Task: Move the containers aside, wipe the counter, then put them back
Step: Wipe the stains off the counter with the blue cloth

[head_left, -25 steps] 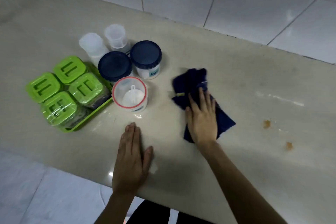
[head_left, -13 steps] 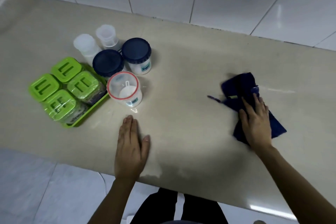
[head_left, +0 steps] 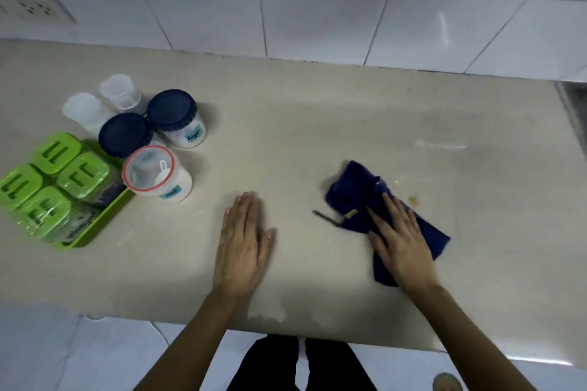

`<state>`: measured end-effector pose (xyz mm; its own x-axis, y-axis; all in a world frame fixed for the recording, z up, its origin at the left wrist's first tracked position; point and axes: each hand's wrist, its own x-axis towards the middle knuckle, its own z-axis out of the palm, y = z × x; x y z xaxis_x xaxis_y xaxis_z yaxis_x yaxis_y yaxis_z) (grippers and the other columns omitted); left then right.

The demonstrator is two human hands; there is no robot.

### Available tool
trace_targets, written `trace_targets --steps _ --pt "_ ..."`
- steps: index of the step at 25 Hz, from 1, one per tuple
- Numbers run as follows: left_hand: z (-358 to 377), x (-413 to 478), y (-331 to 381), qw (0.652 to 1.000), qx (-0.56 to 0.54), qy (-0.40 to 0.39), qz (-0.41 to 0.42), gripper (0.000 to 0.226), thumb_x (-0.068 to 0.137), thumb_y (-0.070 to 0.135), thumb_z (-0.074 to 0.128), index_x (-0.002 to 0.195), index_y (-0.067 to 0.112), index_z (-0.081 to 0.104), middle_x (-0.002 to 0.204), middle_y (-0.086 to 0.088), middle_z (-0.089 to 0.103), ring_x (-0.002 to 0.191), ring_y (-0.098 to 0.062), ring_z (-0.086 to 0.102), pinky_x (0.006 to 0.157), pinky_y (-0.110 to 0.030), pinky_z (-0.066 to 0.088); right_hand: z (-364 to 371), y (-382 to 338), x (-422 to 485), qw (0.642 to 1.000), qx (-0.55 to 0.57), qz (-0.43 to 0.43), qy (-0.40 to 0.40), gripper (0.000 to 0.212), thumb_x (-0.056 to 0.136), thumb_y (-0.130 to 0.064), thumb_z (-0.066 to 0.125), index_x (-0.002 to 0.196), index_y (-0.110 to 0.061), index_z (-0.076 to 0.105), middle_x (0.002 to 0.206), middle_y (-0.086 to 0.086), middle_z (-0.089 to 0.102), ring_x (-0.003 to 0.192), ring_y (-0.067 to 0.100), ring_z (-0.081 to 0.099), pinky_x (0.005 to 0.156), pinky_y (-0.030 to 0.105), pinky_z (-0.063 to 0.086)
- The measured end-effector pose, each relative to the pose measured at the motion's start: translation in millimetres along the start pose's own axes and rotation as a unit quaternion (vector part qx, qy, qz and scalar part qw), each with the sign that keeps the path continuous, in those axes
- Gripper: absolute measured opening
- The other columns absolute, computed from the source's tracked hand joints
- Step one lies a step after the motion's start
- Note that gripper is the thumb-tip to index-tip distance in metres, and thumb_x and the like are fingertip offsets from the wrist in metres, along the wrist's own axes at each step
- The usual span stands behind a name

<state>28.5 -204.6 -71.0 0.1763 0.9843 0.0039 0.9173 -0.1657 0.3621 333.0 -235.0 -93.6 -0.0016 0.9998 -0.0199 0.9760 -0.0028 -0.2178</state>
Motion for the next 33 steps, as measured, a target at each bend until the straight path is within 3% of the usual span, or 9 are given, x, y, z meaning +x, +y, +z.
trace_targets --steps 3,7,11,14,16,21,24,29,33 --pt "15.1 -3.5 20.2 1.000 -0.010 -0.001 0.002 0.065 0.097 0.043 0.030 0.149 0.004 0.024 0.160 -0.007 0.018 0.149 -0.022 0.015 0.123 -0.036 0.007 -21.7 64.0 -23.6 0.991 0.004 0.137 0.009 0.059 0.094 -0.047 0.024 0.144 -0.018 0.037 0.157 0.013 0.022 0.145 0.032 0.020 0.116 0.052 0.022" --pt "27.5 -6.0 19.3 1.000 -0.002 0.017 0.002 0.066 0.095 0.042 0.033 0.149 0.004 0.027 0.160 -0.010 0.020 0.150 -0.020 0.011 0.123 -0.040 0.011 -13.6 51.4 -20.7 0.983 -0.013 0.182 0.037 0.056 0.095 -0.039 0.027 0.142 -0.013 0.041 0.156 0.016 0.025 0.145 0.031 0.018 0.118 0.049 0.018" --pt "27.2 -3.5 18.3 1.000 -0.002 0.012 -0.013 0.067 0.095 0.044 0.032 0.148 0.005 0.028 0.159 -0.009 0.023 0.150 -0.019 0.014 0.123 -0.037 0.007 4.7 -14.0 -8.5 0.999 -0.029 -0.028 0.012 0.051 0.098 -0.041 0.030 0.142 -0.019 0.040 0.156 0.010 0.023 0.145 0.029 0.020 0.116 0.043 0.015" --pt "29.7 -4.4 16.8 0.999 -0.003 0.017 -0.034 0.067 0.096 0.047 0.025 0.150 0.008 0.023 0.161 -0.006 0.020 0.150 -0.014 0.010 0.123 -0.031 0.003 18.1 -58.7 16.5 0.968 -0.065 -0.239 -0.049 0.048 0.096 -0.046 0.033 0.142 -0.030 0.036 0.158 0.005 0.022 0.145 0.026 0.021 0.114 0.041 0.015" --pt "28.7 -4.0 15.7 0.999 -0.013 0.022 -0.042 0.068 0.095 0.049 0.027 0.151 0.009 0.023 0.161 -0.004 0.018 0.150 -0.013 0.009 0.123 -0.030 0.003 13.1 -43.5 41.5 0.962 -0.067 -0.260 -0.052 0.047 0.096 -0.047 0.032 0.141 -0.033 0.038 0.158 0.003 0.022 0.145 0.022 0.021 0.114 0.041 0.016" --pt "29.9 -2.2 15.2 0.998 -0.033 0.043 -0.032 0.070 0.092 0.047 0.040 0.146 0.004 0.032 0.158 -0.008 0.025 0.149 -0.019 0.017 0.122 -0.039 0.015 -21.9 83.0 98.3 1.000 -0.013 0.003 -0.003 0.061 0.095 -0.052 0.020 0.142 -0.021 0.041 0.157 0.010 0.025 0.144 0.030 0.023 0.115 0.050 0.022" --pt "30.9 -0.2 12.4 0.997 -0.039 0.047 -0.042 0.070 0.092 0.046 0.042 0.146 0.002 0.033 0.158 -0.010 0.026 0.149 -0.020 0.018 0.121 -0.039 0.016 -19.7 64.0 126.2 0.993 -0.015 0.119 0.012 0.064 0.093 -0.050 0.013 0.147 -0.020 0.031 0.159 0.010 0.016 0.147 0.029 0.009 0.118 0.051 0.012" --pt "26.8 0.0 16.6 0.999 -0.005 0.017 -0.049 0.070 0.094 0.049 0.035 0.150 0.007 0.024 0.160 -0.008 0.017 0.150 -0.015 0.008 0.123 -0.030 0.003 11.7 -72.8 109.1 0.980 -0.010 -0.191 -0.061 0.052 0.098 -0.041 0.024 0.146 -0.023 0.033 0.159 0.006 0.016 0.148 0.026 0.009 0.121 0.044 0.008" --pt "24.9 -1.5 16.6 0.999 -0.008 0.010 -0.053 0.070 0.095 0.048 0.033 0.150 0.005 0.024 0.160 -0.010 0.020 0.150 -0.017 0.011 0.123 -0.034 0.008 -5.4 -5.5 76.3 0.962 -0.007 -0.263 -0.075 0.047 0.098 -0.043 0.034 0.142 -0.026 0.042 0.159 0.002 0.021 0.147 0.022 0.015 0.120 0.039 0.013"
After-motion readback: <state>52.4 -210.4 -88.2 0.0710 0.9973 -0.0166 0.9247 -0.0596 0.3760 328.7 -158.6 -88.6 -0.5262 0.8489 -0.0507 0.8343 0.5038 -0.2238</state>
